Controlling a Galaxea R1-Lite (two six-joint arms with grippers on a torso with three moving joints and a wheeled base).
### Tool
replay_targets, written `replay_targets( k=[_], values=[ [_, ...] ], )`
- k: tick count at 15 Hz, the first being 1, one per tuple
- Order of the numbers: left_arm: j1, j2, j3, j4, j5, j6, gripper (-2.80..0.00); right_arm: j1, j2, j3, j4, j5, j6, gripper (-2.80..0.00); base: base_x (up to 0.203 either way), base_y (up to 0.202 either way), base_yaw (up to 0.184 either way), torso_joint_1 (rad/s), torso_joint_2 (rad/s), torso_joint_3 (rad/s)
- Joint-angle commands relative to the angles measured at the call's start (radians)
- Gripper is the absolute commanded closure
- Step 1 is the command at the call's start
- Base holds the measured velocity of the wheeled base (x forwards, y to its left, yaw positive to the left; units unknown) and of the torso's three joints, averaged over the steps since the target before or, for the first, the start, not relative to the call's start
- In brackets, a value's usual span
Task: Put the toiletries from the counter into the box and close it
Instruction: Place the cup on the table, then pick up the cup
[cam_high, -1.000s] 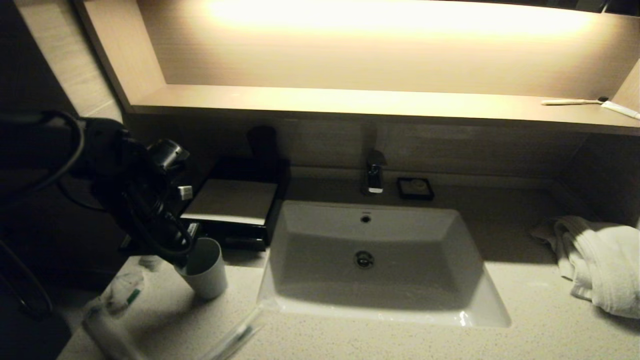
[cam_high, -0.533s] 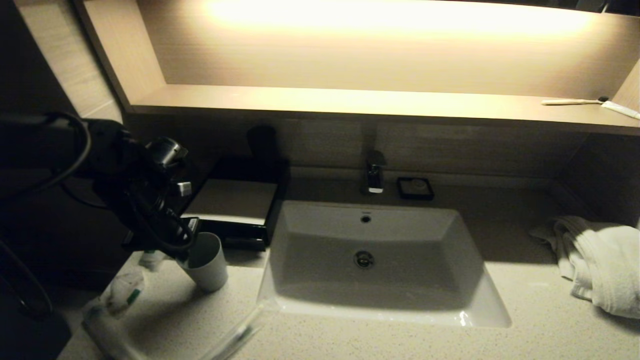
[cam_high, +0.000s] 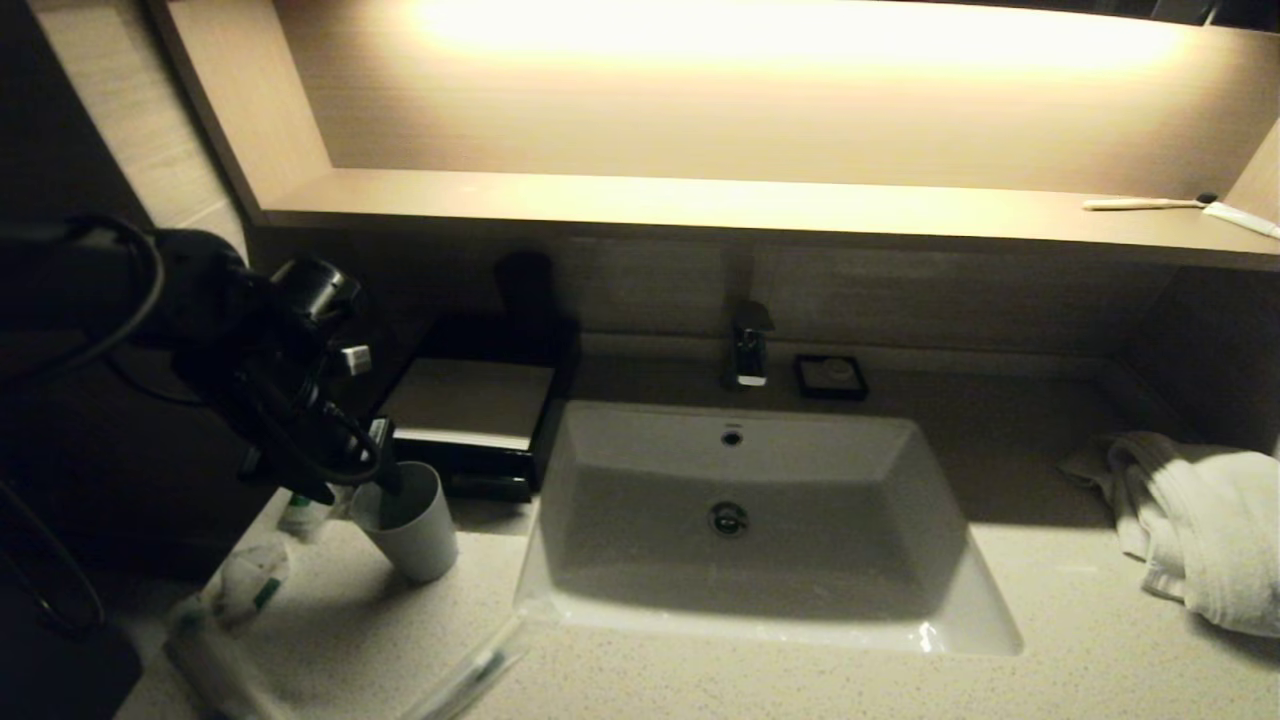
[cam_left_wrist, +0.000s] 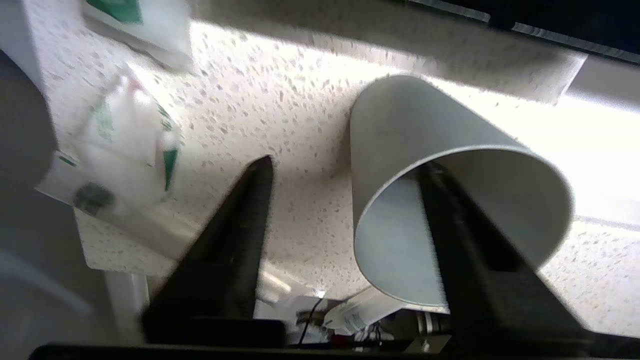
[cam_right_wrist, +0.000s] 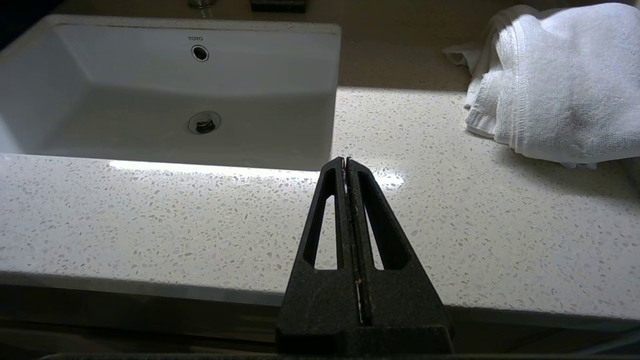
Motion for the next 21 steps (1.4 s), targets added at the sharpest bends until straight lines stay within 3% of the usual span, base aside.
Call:
replay_targets(
  k=[1, 6, 10, 11, 16, 21],
  values=[
    [0.002, -0.053, -0.001, 0.002, -0.003, -0.001, -2.80, 0.000, 0.000, 0.000, 0.000, 0.000, 0.000, 0.00, 0.000, 0.000, 0.000, 0.000, 0.00, 0.000],
    [0.000, -0.238, 0.032, 0.002, -0.008, 0.010, -2.80, 0.000, 0.000, 0.000, 0.000, 0.000, 0.000, 0.00, 0.000, 0.000, 0.000, 0.000, 0.00, 0.000],
    [-0.011, -0.400, 0.240, -0.074, -0.030, 0.047, -2.80, 0.000, 0.000, 0.000, 0.000, 0.000, 0.000, 0.00, 0.000, 0.000, 0.000, 0.000, 0.00, 0.000],
    [-0.012, -0.441, 0.300, -0.122, -0.042, 0.058, 0.00, 0.000, 0.000, 0.000, 0.000, 0.000, 0.000, 0.00, 0.000, 0.000, 0.000, 0.000, 0.00, 0.000],
    [-0.013, -0.647, 0.699, -0.411, -0.089, 0.173, 0.00, 0.000, 0.000, 0.000, 0.000, 0.000, 0.000, 0.00, 0.000, 0.000, 0.000, 0.000, 0.00, 0.000],
    [-0.013, -0.719, 0.977, -0.665, -0.137, 0.216, 0.00, -0.001, 0.000, 0.000, 0.000, 0.000, 0.000, 0.00, 0.000, 0.000, 0.000, 0.000, 0.00, 0.000]
  ],
)
